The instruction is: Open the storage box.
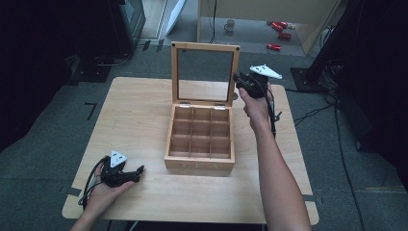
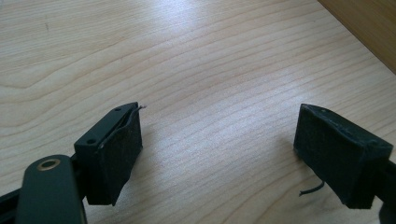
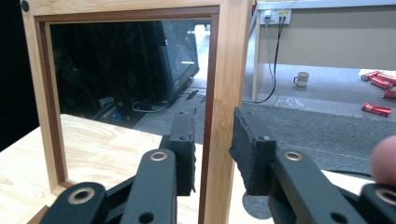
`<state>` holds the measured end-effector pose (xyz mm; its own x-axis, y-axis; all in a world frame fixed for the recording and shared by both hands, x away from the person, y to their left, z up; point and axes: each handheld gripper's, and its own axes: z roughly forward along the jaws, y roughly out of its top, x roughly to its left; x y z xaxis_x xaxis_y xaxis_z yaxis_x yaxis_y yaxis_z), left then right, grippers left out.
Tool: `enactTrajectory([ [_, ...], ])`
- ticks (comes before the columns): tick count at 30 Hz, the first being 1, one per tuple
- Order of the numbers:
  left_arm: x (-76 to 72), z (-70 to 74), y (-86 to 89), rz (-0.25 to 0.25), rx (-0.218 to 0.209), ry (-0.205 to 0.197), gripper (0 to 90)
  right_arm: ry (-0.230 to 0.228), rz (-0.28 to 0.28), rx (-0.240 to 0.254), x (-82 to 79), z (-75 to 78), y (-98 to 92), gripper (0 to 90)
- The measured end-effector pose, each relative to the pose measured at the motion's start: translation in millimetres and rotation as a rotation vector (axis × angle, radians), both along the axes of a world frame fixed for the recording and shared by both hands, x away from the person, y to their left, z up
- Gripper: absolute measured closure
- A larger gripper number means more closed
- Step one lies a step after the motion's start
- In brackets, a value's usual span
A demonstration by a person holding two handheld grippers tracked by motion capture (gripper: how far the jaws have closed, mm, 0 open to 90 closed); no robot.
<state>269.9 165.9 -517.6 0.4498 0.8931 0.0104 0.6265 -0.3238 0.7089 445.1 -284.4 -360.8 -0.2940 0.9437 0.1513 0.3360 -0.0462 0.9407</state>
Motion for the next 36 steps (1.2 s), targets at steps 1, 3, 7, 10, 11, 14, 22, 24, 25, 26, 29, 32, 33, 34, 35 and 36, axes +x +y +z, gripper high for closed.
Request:
enactTrajectory([
  [1,0.0,0.0,0.0,0.0,0.0,0.0,15.5,0.002,-0.002,0.0,-2.0,-0.7,-1.2,68.5],
  [3,0.1,0.0,-0.2,0.0,0.001,0.0,15.5,0.004,-0.003,-0.003,-5.6,-2.6,-4.1,65.6],
  [7,0.2,0.0,-0.3,0.0,0.001,0.001,15.5,0.012,-0.007,0.006,-12.7,-7.7,-12.5,59.0],
  [10,0.4,0.1,-0.6,0.0,0.001,0.001,15.5,0.022,-0.002,0.014,-17.8,-12.1,-18.6,53.8],
  [11,0.4,0.0,-0.7,0.0,0.001,0.001,15.5,0.025,-0.001,0.017,-20.1,-13.4,-20.3,51.4],
  [14,0.5,0.0,-0.8,0.001,0.0,0.001,15.5,0.03,0.01,0.023,-27.2,-17.0,-24.9,44.8],
  [22,0.5,0.0,-1.1,0.003,0.001,0.0,15.5,0.058,0.022,0.011,-48.0,-29.7,-35.6,27.9],
  [24,0.5,0.0,-1.0,0.002,0.002,0.0,15.5,0.067,0.02,0.0,-53.3,-33.5,-38.2,24.0],
  [25,0.4,0.0,-1.1,0.003,0.001,0.0,15.5,0.069,0.018,-0.005,-56.3,-35.7,-39.6,21.8],
  [26,0.4,0.0,-1.1,0.003,0.001,0.0,15.5,0.069,0.018,-0.005,-56.3,-35.7,-39.6,21.8],
  [29,0.5,0.0,-1.1,0.003,0.001,0.0,15.5,0.08,0.014,-0.029,-69.8,-44.8,-43.8,14.7],
  [32,0.6,0.0,-1.2,0.004,0.001,0.0,15.5,0.087,0.009,-0.056,-79.9,-51.3,-46.0,12.4],
  [33,0.6,0.0,-1.3,0.004,0.001,0.0,15.5,0.086,0.009,-0.062,-83.2,-53.4,-46.9,11.4],
  [34,0.6,0.0,-1.3,0.004,0.001,0.0,15.5,0.09,0.01,-0.063,-86.5,-55.2,-48.0,10.7],
  [35,0.6,0.0,-1.3,0.004,0.001,0.0,15.5,0.093,0.013,-0.062,-90.1,-57.2,-49.1,10.2],
  [36,0.6,0.0,-1.3,0.004,0.001,0.0,15.5,0.095,0.015,-0.067,-93.4,-59.6,-50.0,9.6],
])
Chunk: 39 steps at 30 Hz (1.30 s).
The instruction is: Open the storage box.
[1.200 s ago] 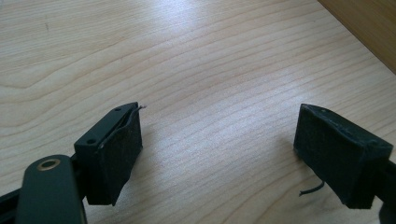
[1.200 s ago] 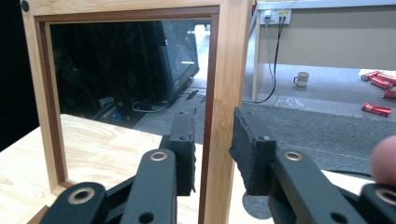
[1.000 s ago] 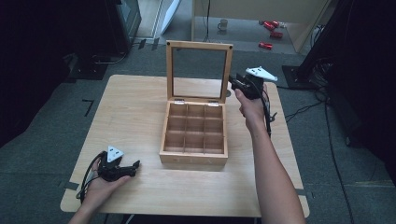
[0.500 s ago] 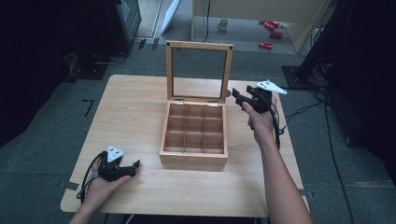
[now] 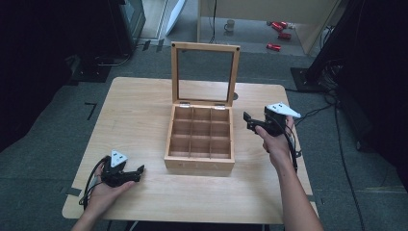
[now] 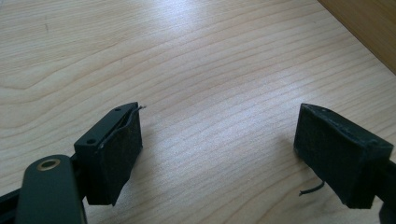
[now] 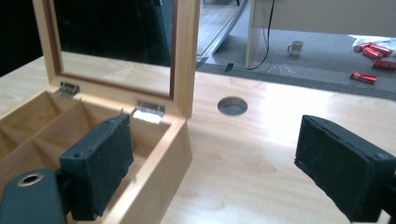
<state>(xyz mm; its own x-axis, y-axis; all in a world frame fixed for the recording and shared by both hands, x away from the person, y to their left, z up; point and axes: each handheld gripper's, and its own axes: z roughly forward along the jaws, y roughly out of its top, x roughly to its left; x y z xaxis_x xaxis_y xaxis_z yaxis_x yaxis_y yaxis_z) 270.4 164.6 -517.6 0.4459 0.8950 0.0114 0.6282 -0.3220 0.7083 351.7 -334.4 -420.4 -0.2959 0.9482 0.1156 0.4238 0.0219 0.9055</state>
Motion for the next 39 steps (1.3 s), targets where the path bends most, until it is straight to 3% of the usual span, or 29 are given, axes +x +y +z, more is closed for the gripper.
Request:
enactTrajectory([
  [12,0.0,0.0,-0.2,0.002,0.001,0.0,15.5,0.06,-0.005,-0.035,-41.2,-35.9,-14.3,7.3],
  [26,0.0,0.0,-0.4,0.004,0.001,0.0,15.5,0.149,-0.023,-0.035,-76.8,-75.0,-28.9,7.3],
  [30,0.0,0.0,-0.4,0.004,0.001,0.0,15.5,0.201,-0.038,-0.069,-86.0,-85.8,-29.9,7.3],
  [32,0.0,0.0,-0.5,0.004,0.001,0.0,15.5,0.238,-0.058,-0.132,-90.9,-94.4,-29.7,7.4],
  [39,0.9,0.0,-1.8,0.015,0.001,0.0,15.4,0.28,-0.097,-0.201,-95.0,-104.5,-26.6,7.4],
])
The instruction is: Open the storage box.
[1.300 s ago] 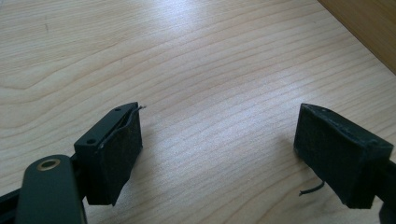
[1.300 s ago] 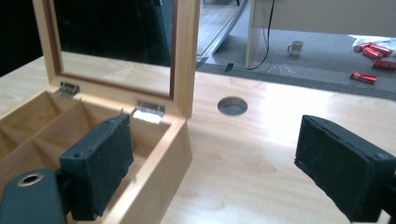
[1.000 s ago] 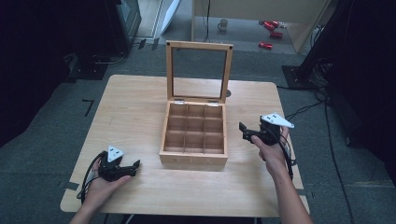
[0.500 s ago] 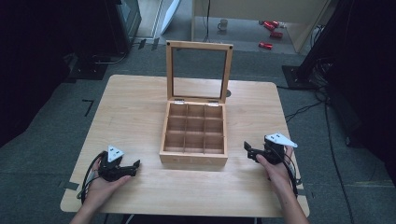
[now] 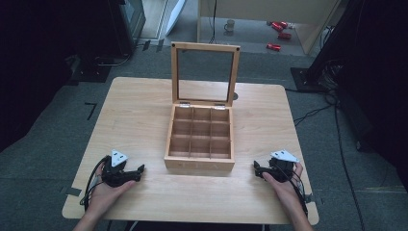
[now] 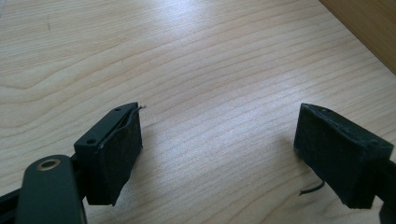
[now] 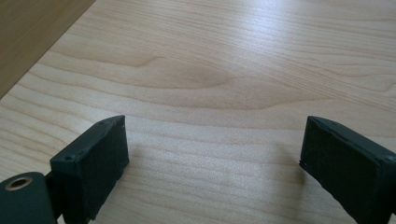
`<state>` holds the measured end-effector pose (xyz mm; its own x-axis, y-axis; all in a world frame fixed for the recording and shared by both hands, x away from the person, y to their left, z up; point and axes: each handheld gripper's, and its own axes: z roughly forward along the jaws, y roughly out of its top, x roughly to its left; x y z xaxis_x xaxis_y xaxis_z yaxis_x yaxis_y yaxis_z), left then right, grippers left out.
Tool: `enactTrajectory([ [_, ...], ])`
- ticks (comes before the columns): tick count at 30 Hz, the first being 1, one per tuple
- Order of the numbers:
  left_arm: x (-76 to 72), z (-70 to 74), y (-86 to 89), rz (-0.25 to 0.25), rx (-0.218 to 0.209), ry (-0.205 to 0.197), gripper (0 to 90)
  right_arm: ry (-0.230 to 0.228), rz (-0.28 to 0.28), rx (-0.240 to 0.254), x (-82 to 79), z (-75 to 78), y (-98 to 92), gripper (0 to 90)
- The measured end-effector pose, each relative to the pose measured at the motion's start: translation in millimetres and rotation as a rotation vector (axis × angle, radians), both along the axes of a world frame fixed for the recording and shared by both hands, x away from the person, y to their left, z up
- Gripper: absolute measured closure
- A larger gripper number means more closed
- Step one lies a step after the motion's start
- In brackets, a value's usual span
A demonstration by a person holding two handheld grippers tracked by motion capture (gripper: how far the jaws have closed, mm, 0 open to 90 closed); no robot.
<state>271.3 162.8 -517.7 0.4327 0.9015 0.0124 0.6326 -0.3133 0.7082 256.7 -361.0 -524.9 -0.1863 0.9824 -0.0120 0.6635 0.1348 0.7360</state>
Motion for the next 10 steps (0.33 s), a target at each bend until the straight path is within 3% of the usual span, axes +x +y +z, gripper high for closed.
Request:
enactTrajectory([
  [3,0.3,0.0,-0.2,0.0,0.0,0.0,15.4,0.021,0.0,0.039,0.9,-0.4,-3.2,7.1],
  [10,1.7,-0.1,-1.6,0.007,0.002,0.002,14.2,0.022,0.011,0.034,0.7,-0.5,-3.6,6.9],
])
